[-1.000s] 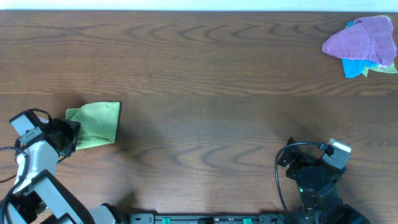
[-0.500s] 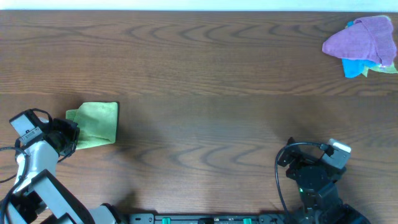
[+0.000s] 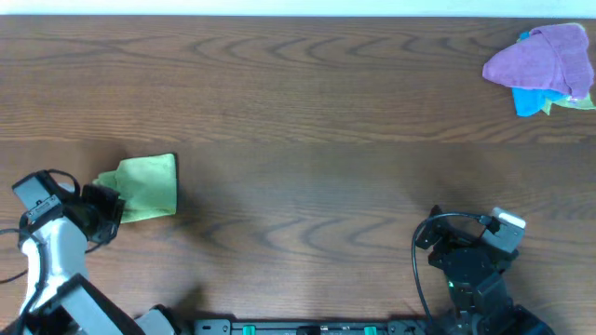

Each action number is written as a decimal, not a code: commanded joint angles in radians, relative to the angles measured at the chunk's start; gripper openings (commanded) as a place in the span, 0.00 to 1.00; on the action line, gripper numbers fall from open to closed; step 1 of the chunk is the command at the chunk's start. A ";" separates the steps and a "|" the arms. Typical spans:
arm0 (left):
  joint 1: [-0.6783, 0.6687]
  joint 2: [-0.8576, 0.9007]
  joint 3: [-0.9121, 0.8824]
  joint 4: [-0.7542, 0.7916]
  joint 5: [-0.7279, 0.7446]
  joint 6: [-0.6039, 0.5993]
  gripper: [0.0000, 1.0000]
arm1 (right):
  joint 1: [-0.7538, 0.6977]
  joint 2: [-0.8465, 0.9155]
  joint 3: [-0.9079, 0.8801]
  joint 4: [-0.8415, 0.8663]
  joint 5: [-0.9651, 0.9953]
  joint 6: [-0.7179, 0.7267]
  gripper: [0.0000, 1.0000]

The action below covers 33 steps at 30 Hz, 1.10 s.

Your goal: Fold the cloth

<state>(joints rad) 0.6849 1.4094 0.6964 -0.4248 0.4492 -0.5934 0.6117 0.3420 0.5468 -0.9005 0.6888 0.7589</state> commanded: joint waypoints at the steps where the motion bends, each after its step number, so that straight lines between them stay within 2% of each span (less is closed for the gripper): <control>1: 0.021 -0.014 0.009 -0.031 -0.013 0.050 0.06 | -0.011 -0.005 -0.001 -0.002 0.014 0.014 0.99; 13: 0.084 -0.053 0.009 -0.145 -0.127 0.093 0.06 | -0.011 -0.005 -0.001 -0.001 0.014 0.014 0.99; 25: 0.084 -0.052 0.009 -0.136 -0.222 0.100 0.06 | -0.011 -0.005 -0.001 -0.001 0.014 0.014 0.99; 27: 0.084 -0.052 0.009 -0.136 -0.221 0.099 0.13 | -0.011 -0.005 -0.001 -0.002 0.014 0.014 0.99; 33: 0.084 -0.052 0.009 -0.137 -0.220 0.096 0.55 | -0.011 -0.005 -0.001 -0.002 0.014 0.014 0.99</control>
<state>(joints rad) 0.7639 1.3636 0.6964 -0.5606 0.2455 -0.5003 0.6117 0.3420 0.5468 -0.9005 0.6888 0.7589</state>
